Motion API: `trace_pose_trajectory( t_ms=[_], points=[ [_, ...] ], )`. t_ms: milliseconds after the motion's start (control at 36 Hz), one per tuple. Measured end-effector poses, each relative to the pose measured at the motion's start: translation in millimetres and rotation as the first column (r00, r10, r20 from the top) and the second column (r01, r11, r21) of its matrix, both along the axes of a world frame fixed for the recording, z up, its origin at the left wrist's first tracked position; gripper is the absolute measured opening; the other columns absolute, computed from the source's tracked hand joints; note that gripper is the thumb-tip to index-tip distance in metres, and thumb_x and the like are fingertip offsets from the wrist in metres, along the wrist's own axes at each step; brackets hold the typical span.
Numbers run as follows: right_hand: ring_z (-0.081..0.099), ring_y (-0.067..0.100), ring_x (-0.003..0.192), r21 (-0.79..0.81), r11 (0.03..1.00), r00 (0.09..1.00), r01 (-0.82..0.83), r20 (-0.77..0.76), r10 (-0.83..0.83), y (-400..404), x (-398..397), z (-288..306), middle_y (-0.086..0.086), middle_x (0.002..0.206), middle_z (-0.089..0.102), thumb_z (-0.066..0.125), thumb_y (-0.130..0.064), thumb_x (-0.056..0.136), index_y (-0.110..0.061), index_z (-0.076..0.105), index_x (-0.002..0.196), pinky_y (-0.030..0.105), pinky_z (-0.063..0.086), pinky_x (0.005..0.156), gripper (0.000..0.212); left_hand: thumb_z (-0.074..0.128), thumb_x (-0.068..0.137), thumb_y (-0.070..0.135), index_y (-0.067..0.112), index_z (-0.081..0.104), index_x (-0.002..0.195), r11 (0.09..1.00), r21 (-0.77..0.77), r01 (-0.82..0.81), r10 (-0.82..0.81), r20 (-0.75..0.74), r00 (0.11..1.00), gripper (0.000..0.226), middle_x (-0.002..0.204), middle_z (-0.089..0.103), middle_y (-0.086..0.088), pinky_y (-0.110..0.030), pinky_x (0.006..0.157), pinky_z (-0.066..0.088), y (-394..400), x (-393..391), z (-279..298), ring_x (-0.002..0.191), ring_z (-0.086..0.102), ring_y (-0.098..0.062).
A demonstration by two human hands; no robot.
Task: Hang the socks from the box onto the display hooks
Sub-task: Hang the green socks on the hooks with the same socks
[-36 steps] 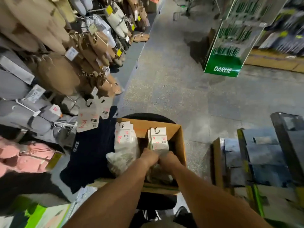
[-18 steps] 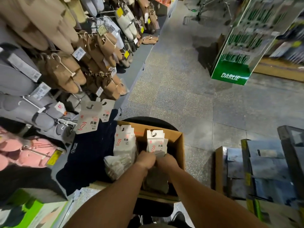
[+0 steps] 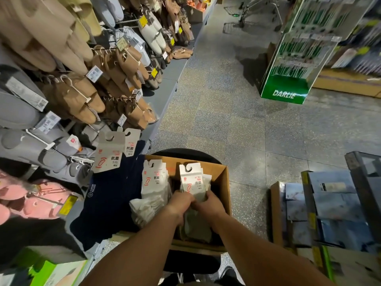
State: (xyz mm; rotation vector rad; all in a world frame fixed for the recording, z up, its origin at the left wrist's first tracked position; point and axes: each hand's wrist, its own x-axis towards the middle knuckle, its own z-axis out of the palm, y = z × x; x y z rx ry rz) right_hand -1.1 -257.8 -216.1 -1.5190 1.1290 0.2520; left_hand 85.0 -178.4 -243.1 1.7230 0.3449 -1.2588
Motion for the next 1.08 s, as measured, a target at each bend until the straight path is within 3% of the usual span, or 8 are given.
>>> trace_pose_trajectory(
  t_ms=[222,389,472,611,667,806,889,1083],
  points=[
    [0.062,0.012,0.092,0.035,0.995,0.991,0.093,0.091,-0.096,-7.3,-5.4,-0.2,-0.010,0.099,0.062,0.074,-0.016,0.085,-0.023,0.053,0.122,0.031,0.056,0.080,0.042,0.057,0.093,0.007,0.017,0.065,0.115,0.995,-0.097,0.032,-0.038,-0.059,0.998,0.026,0.115,0.067,-0.007,-0.042,0.099,0.047,0.4,-2.0,25.7,0.108,0.058,-0.024],
    [0.065,0.012,0.086,0.062,0.986,0.972,0.156,0.168,-0.164,-7.7,-8.3,-0.4,-0.006,0.099,0.061,0.078,-0.012,0.082,-0.020,0.041,0.125,0.026,0.056,0.068,0.057,0.058,0.091,0.009,0.017,0.063,0.121,0.993,-0.112,0.026,-0.031,-0.043,0.999,0.031,0.118,0.064,-0.008,-0.047,0.107,0.043,-0.3,-3.0,28.2,0.112,0.055,-0.026],
    [0.069,0.018,0.092,0.113,0.982,0.966,0.150,0.194,-0.170,-6.3,-10.5,1.6,0.000,0.104,0.068,0.077,-0.023,0.082,-0.013,0.049,0.127,0.033,0.059,0.077,0.055,0.065,0.085,0.014,0.017,0.063,0.124,0.991,-0.130,0.028,-0.029,-0.006,1.000,0.039,0.118,0.069,-0.008,-0.048,0.102,0.050,1.0,0.5,34.2,0.112,0.062,-0.029],
    [0.068,0.015,0.096,-0.015,0.999,0.976,-0.033,0.213,0.035,-2.1,-14.7,18.0,-0.006,0.112,0.068,0.067,-0.057,0.082,-0.024,0.052,0.126,0.033,0.059,0.084,0.057,0.065,0.086,0.003,0.004,0.064,0.124,0.966,-0.242,-0.086,0.096,0.030,0.995,0.037,0.108,0.074,-0.017,-0.045,0.083,0.058,0.6,14.8,53.5,0.097,0.072,-0.036],
    [0.067,0.009,0.093,-0.120,0.990,0.965,-0.069,0.245,0.096,-5.9,-10.4,27.9,-0.008,0.111,0.067,0.065,-0.053,0.088,-0.025,0.046,0.122,0.025,0.057,0.076,0.048,0.062,0.090,0.002,0.006,0.064,0.124,0.940,-0.321,-0.113,0.139,0.057,0.989,0.033,0.109,0.075,-0.017,-0.046,0.083,0.058,-1.0,15.0,69.7,0.097,0.073,-0.036],
    [0.071,0.014,0.097,-0.069,0.995,0.895,-0.070,0.436,0.093,-15.7,3.4,60.7,-0.007,0.111,0.070,0.070,-0.042,0.089,-0.028,0.041,0.127,0.042,0.059,0.087,0.049,0.058,0.094,0.002,0.003,0.068,0.121,0.851,-0.482,-0.207,0.285,0.094,0.954,0.028,0.110,0.073,-0.022,-0.045,0.082,0.059,-11.2,8.0,119.0,0.099,0.071,-0.039],
    [0.070,0.011,0.096,-0.148,0.982,0.849,-0.117,0.498,0.176,-27.3,0.7,85.6,-0.013,0.106,0.069,0.066,-0.038,0.093,-0.029,0.042,0.131,0.037,0.059,0.087,0.047,0.059,0.095,0.001,0.005,0.067,0.120,0.794,-0.572,-0.207,0.337,0.131,0.932,0.026,0.110,0.074,-0.019,-0.046,0.079,0.059,-9.2,3.0,147.6,0.097,0.071,-0.036],
    [0.068,0.025,0.106,-0.182,0.948,0.715,-0.262,0.623,0.317,-20.8,-18.0,136.8,0.008,0.119,0.069,0.058,-0.026,0.099,-0.013,0.051,0.135,0.042,0.057,0.091,0.038,0.068,0.093,0.043,0.016,0.066,0.126,0.840,-0.540,-0.058,0.298,0.370,0.880,0.044,0.114,0.075,-0.007,-0.044,0.093,0.057,26.6,-33.3,185.0,0.105,0.072,-0.026]
  ],
)
